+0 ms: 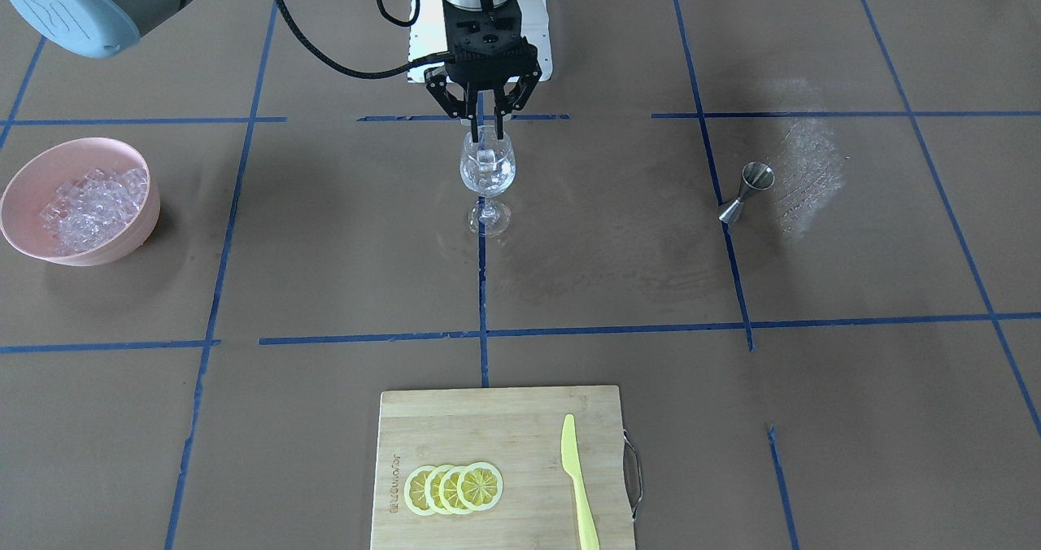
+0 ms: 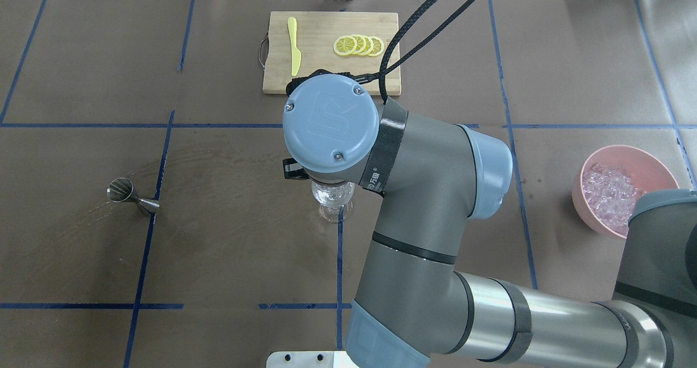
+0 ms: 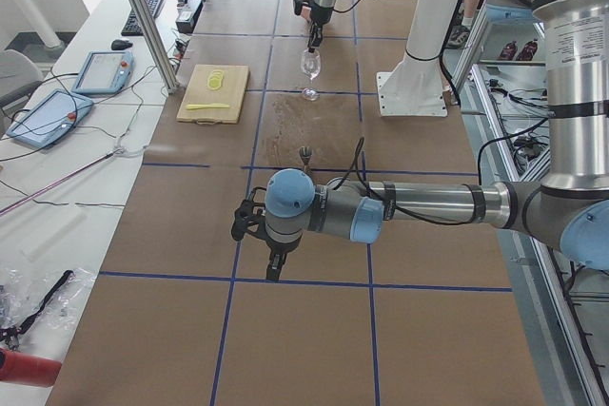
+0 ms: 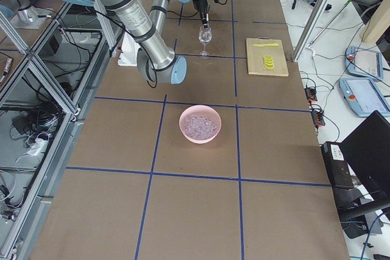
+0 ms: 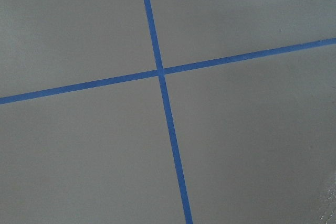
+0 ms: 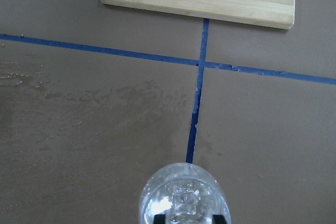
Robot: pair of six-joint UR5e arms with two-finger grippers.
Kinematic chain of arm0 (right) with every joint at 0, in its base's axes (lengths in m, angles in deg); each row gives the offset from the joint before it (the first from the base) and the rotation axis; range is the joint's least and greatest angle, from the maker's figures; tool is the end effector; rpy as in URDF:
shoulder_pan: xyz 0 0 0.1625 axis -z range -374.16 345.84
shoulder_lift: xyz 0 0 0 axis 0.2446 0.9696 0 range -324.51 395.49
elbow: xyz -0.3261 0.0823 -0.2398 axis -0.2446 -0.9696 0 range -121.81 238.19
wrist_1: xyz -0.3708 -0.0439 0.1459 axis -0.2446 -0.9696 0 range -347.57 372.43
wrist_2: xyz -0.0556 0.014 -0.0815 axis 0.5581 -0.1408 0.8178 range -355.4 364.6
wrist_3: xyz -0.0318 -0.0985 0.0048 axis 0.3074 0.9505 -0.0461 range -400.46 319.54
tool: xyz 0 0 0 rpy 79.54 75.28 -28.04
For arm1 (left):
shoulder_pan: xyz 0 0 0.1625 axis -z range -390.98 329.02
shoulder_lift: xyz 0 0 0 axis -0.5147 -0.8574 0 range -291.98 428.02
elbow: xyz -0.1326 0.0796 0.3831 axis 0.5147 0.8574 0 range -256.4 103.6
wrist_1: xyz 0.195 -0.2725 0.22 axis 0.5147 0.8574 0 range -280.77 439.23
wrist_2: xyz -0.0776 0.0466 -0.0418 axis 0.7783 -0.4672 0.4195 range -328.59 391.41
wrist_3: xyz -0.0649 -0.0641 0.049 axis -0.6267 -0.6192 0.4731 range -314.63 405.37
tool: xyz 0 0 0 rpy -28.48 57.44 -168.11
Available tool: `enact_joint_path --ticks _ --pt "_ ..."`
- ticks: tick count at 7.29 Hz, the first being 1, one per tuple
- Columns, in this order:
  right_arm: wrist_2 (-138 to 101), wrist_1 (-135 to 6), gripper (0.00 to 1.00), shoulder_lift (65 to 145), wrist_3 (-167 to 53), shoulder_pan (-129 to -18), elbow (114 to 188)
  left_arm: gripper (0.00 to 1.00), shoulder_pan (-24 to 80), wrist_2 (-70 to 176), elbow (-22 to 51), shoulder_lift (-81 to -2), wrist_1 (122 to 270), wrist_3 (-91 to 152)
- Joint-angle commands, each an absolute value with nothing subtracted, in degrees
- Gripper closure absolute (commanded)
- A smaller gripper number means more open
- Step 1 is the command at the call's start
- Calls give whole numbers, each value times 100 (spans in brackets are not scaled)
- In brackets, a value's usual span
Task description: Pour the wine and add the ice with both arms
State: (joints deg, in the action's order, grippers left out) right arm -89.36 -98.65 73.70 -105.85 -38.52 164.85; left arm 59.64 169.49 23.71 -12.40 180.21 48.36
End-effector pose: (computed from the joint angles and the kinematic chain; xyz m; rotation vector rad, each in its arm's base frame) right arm -0.5009 -0.3653 0.0631 0.2832 -0.7790 -0.0327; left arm -0.0608 -0.4201 0.6143 0.2153 0.8302 0.1232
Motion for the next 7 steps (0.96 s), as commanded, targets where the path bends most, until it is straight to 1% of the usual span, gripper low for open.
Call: enact_joint_path --ticks 1,3,4,5,6,7 --pt "-8962 -9866 1 7372 -10585 -3842 16498 0 5964 16949 2371 -1240 18021 4836" --pt "-8980 -9866 0 7415 -10498 -3903 16542 0 5964 16949 2371 -1240 18021 4836" --pt "-9154 -9857 0 7512 -10323 -4242 16585 0 5964 16949 2362 -1240 18021 4845" --pt "-9634 -9857 0 7765 -9773 -4646 16812 0 5964 16949 2397 -1240 18021 4845" --pt "-10144 -9840 0 8211 -9185 -5146 17119 0 5964 16940 2397 -1231 18021 4854" --pt "-10593 -9831 0 8529 -8613 -5647 17183 0 5981 16923 2380 -1170 18021 4854"
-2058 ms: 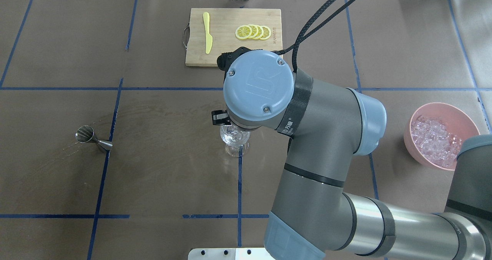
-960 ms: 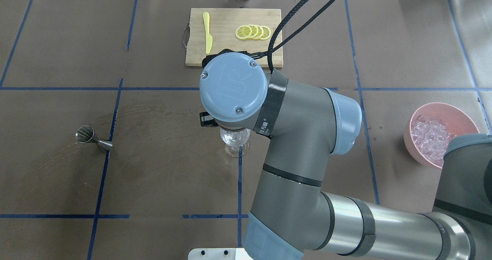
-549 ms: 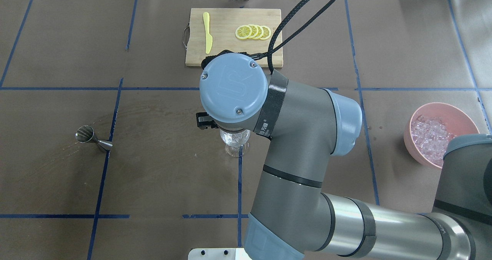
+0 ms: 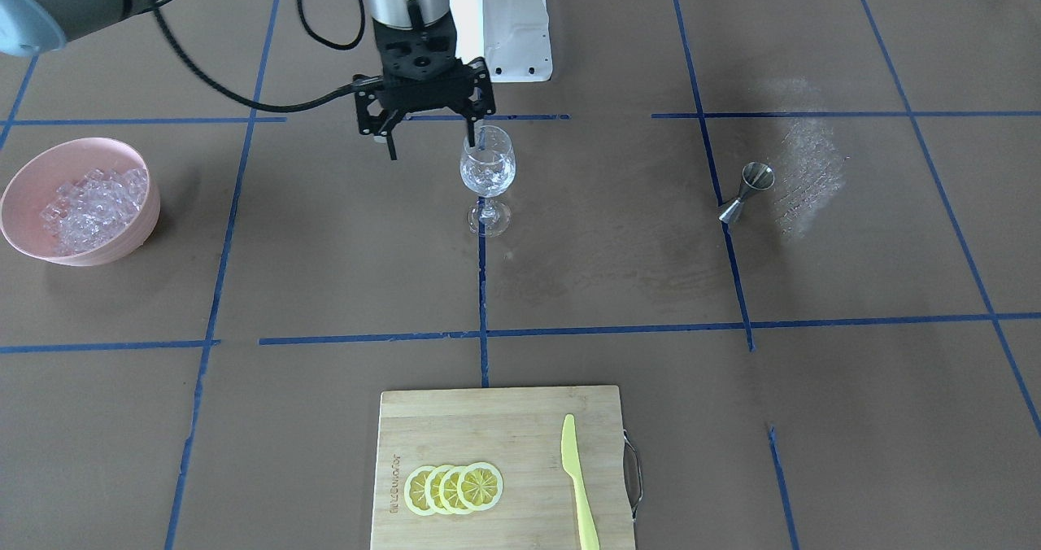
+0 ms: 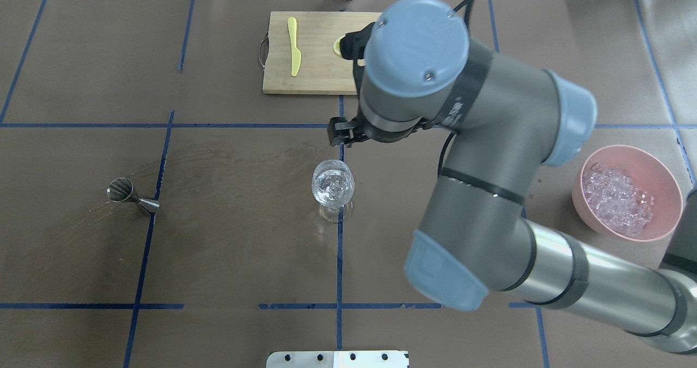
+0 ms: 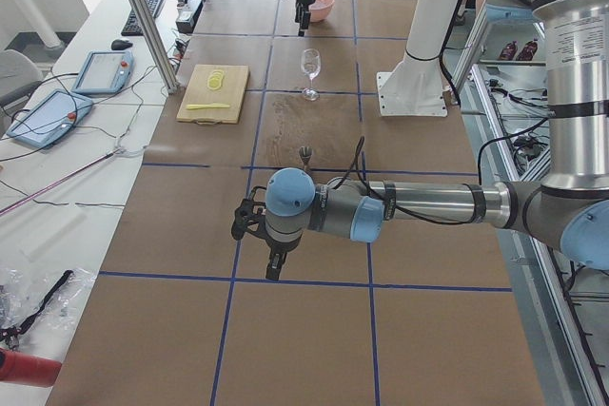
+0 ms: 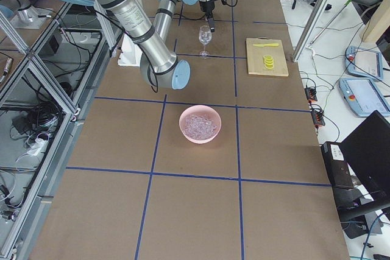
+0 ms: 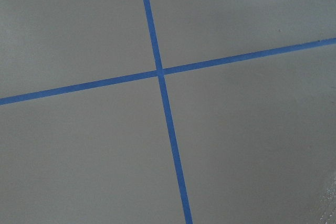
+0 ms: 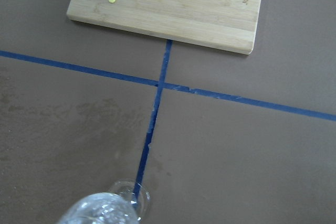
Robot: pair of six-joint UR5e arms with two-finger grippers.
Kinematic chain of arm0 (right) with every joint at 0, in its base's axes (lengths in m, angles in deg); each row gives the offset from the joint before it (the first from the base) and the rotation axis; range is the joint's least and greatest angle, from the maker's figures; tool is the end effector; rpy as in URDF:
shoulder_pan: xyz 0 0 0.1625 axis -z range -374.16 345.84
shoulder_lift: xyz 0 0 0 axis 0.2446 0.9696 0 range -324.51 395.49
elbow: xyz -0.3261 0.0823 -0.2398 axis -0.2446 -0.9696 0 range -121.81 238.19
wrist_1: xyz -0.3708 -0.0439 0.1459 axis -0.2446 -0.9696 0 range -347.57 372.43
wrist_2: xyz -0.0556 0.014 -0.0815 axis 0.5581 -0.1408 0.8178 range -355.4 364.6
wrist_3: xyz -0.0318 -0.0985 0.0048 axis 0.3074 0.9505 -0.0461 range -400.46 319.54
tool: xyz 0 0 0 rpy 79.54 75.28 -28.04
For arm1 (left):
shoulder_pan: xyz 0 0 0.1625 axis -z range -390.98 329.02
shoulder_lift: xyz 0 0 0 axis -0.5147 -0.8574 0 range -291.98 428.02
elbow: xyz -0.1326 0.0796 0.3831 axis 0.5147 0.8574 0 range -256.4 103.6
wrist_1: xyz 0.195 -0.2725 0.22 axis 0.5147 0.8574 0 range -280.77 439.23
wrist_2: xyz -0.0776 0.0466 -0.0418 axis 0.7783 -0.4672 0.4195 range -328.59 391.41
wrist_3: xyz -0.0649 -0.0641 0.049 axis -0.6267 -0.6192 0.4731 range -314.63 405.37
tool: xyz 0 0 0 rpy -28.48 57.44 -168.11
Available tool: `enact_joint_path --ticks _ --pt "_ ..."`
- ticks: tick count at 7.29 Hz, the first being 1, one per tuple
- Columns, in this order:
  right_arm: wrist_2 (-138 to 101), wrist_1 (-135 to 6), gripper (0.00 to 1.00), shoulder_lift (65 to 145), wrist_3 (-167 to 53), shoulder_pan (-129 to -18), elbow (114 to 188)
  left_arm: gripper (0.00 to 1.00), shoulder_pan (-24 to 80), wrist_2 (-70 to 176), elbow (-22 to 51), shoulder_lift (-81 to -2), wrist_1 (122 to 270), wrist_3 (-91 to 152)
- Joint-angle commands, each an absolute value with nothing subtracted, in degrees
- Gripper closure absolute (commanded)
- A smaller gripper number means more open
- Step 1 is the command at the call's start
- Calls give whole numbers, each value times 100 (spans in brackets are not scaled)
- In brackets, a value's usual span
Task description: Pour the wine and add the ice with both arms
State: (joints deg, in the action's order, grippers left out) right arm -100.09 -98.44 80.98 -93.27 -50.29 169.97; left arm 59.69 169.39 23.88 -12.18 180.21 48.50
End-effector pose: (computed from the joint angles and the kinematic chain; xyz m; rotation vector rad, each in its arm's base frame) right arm -0.4077 -0.4301 0.1103 0.2758 -0.7773 -0.1191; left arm -0.0612 -0.4185 0.6146 0.2159 0.8282 0.1242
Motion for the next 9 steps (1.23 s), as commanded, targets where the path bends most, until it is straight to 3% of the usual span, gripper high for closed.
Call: enact_joint_path --ticks 1,3,6,8,9 --pt "-10936 -9796 0 8889 -7842 -6183 17175 0 5973 16879 2414 -1169 18012 4862" --pt "-11779 -9796 0 9750 -5734 -7483 16992 0 5981 16661 2440 -1222 17986 4871" --pt "-12520 -9796 0 10402 -3490 -8961 15905 0 5999 16589 2459 -1126 17968 4871" --pt "-12504 -8810 0 11654 -2790 -9482 15611 0 5999 16589 2441 -1117 17968 4863" --pt "-12217 -8167 0 12113 -2781 -9789 15080 0 5999 16589 2441 -1117 17968 4862"
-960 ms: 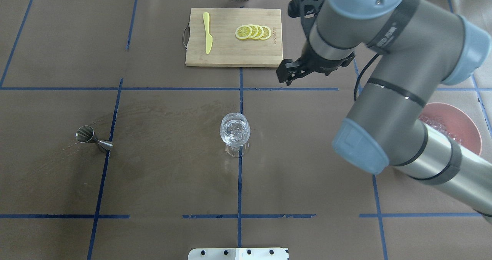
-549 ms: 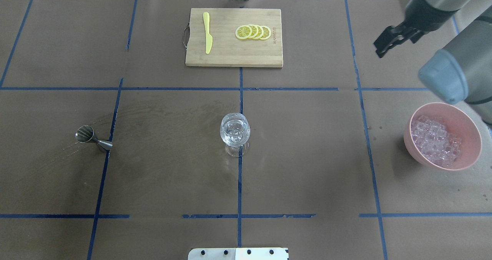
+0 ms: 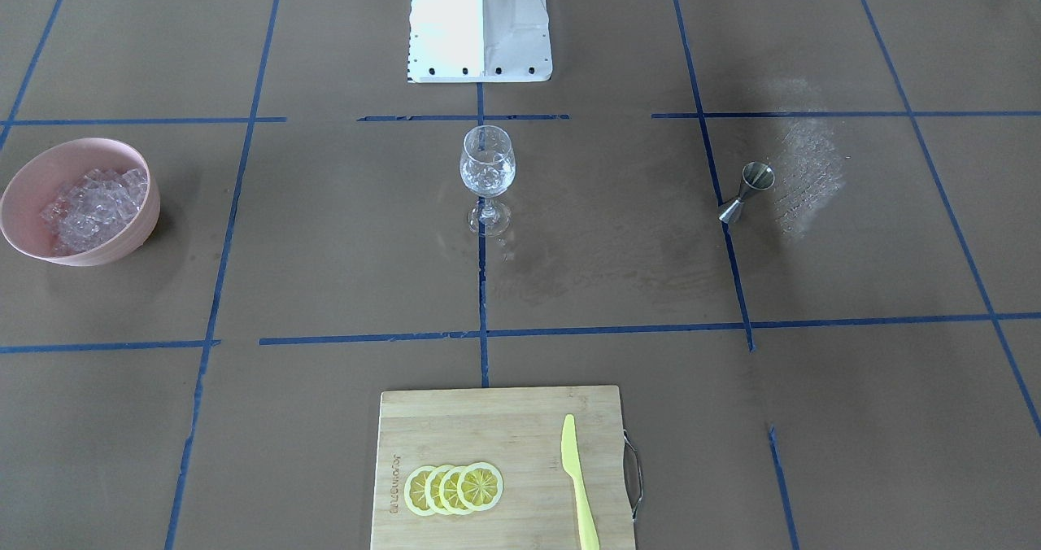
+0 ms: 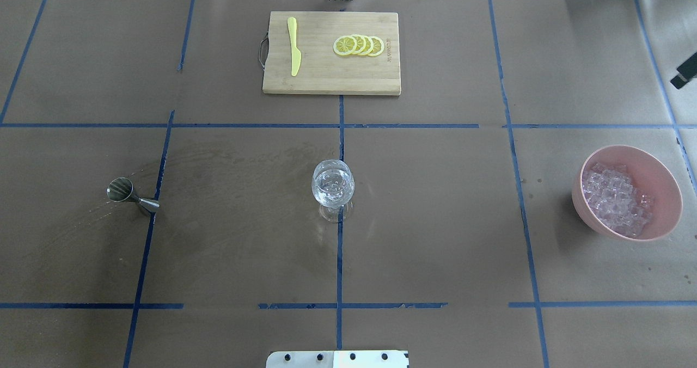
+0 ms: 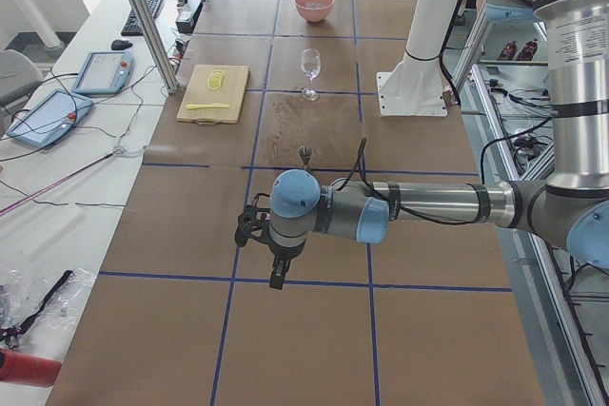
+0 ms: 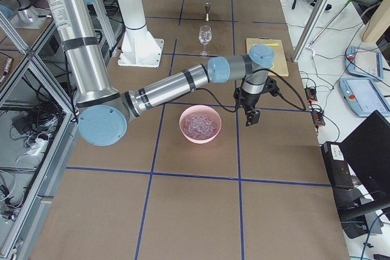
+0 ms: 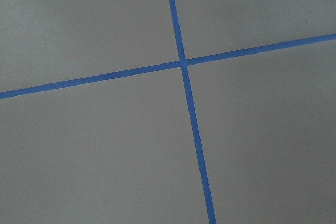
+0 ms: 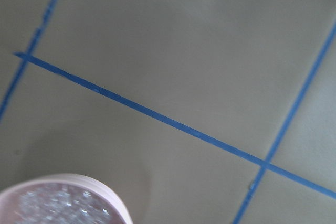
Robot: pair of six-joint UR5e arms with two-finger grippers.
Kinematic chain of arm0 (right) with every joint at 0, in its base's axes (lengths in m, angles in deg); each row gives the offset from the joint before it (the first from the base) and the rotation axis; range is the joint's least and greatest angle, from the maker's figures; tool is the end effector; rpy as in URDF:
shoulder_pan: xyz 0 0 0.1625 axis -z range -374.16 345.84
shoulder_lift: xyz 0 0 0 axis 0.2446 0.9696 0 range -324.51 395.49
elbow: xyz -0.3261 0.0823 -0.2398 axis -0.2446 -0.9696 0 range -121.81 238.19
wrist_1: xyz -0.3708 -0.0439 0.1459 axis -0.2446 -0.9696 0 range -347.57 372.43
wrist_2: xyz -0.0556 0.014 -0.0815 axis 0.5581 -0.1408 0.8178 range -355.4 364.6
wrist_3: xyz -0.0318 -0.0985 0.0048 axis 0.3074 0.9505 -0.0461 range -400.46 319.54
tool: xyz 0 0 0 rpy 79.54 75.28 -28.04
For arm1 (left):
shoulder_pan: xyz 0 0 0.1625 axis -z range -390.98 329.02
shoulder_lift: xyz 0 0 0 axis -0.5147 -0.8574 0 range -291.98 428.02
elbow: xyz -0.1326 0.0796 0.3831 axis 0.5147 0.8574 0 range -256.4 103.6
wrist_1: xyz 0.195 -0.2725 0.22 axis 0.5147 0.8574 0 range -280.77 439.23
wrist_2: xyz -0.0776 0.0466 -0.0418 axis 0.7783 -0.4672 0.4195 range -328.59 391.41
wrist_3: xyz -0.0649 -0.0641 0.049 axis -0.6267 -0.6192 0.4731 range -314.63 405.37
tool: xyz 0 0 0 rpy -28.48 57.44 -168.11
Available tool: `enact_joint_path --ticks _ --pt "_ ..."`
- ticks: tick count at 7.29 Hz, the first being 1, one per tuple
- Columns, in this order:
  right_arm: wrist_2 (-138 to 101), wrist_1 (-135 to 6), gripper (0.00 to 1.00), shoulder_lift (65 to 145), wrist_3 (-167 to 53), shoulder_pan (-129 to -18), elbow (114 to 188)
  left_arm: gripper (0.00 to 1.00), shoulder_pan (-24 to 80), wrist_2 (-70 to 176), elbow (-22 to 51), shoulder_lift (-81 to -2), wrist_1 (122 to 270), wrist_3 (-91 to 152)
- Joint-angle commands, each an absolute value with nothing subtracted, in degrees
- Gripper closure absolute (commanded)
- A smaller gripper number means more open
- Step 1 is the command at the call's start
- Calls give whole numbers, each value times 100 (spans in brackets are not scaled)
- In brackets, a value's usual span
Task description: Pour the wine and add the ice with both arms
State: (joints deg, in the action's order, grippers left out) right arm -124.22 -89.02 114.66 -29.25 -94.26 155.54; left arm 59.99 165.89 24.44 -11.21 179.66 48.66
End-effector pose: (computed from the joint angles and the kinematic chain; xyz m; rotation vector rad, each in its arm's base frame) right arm -0.0264 -0.5488 0.5188 0.1213 -0.6799 -0.3936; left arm -0.0677 -0.4112 0.6224 0.2027 0.7674 0.1096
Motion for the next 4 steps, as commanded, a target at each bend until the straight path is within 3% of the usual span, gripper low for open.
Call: enact_joint_path --ticks 1,4 --pt "-12162 -7334 0 12292 -2789 -9983 14570 0 5999 16589 2432 -1125 17968 4862" --pt "-12310 -7297 0 12723 -3078 -10240 14677 0 5999 16589 2432 -1117 17968 4862"
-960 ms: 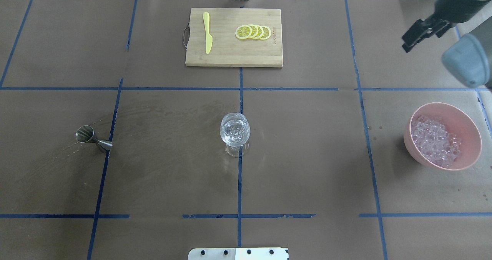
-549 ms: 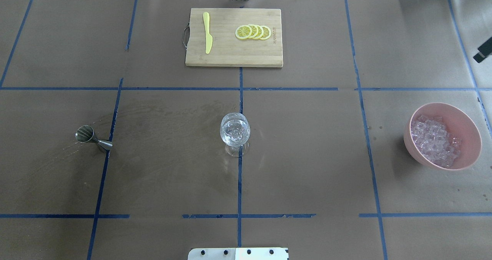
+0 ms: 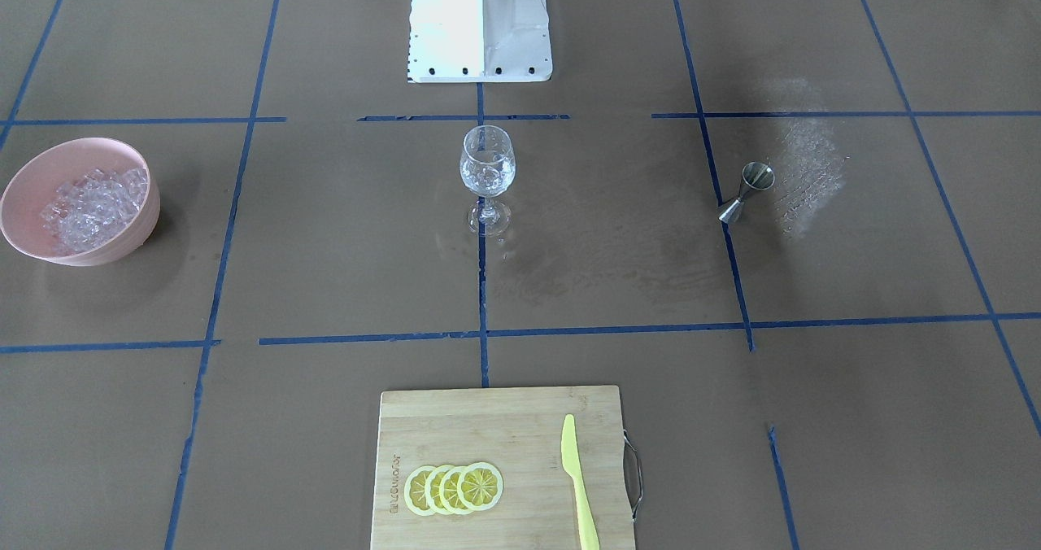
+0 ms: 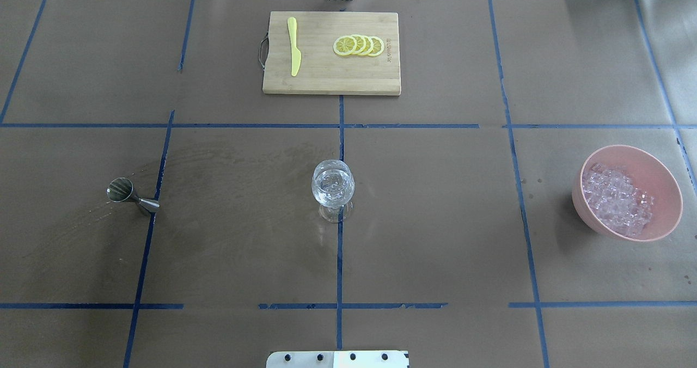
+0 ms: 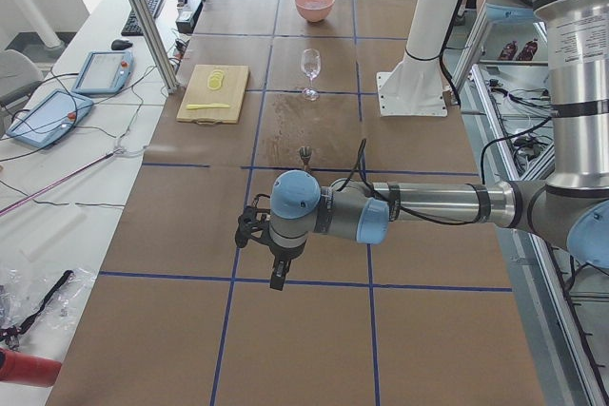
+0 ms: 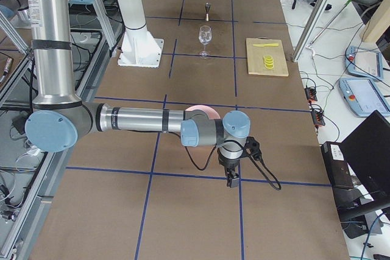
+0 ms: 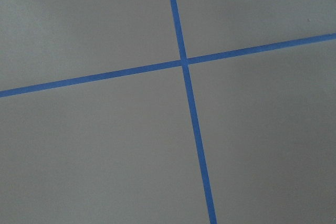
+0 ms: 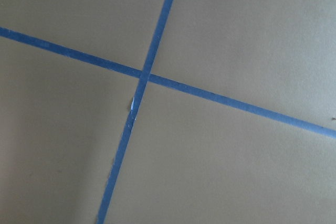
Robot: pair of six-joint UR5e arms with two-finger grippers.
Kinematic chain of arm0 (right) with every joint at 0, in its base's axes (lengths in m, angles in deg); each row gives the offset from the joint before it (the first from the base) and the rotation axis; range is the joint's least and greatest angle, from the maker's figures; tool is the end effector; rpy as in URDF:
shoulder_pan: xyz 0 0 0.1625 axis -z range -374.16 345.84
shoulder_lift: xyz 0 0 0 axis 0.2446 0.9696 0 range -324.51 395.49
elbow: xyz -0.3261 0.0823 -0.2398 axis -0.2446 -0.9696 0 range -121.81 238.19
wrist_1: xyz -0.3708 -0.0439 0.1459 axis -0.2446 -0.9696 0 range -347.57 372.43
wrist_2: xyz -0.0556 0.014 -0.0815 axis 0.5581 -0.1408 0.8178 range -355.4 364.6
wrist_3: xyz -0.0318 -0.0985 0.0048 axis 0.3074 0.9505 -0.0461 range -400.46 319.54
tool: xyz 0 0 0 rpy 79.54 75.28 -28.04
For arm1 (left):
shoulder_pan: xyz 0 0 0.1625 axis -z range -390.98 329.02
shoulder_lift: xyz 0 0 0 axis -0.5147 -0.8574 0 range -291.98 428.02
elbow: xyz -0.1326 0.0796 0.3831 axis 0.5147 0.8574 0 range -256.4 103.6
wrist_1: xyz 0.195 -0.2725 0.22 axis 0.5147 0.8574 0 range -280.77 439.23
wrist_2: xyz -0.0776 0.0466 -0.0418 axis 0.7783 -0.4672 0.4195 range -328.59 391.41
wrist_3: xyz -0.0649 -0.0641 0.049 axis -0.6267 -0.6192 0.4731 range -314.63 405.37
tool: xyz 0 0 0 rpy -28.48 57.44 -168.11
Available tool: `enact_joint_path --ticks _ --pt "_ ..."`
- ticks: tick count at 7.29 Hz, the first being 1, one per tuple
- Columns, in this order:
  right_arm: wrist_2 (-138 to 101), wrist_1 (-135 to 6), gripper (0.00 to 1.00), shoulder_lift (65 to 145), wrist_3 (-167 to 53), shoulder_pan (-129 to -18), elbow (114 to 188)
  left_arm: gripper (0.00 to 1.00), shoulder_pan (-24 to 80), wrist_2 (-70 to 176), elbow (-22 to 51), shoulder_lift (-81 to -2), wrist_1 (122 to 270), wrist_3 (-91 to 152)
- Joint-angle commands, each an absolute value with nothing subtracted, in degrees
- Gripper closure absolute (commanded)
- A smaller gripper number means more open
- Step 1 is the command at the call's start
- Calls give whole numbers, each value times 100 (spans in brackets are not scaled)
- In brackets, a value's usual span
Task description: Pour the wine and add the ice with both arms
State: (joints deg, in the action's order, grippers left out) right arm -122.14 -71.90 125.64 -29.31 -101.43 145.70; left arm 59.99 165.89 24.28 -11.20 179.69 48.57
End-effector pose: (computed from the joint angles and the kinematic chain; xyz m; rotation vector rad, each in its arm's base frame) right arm 0.0484 -0.4833 0.6706 0.0980 -0.6373 -0.2508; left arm -0.0677 -0.4110 0.6238 0.1998 0.7676 0.1072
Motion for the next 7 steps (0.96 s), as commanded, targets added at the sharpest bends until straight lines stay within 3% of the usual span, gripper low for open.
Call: enact_joint_path --ticks 1,7 --pt "-12441 -7500 0 12838 -3192 -10240 14975 0 5999 16589 2432 -1125 17968 4862" --pt "-12785 -7581 0 12839 -3334 -10231 15136 0 5981 16615 2450 -1143 18012 4871"
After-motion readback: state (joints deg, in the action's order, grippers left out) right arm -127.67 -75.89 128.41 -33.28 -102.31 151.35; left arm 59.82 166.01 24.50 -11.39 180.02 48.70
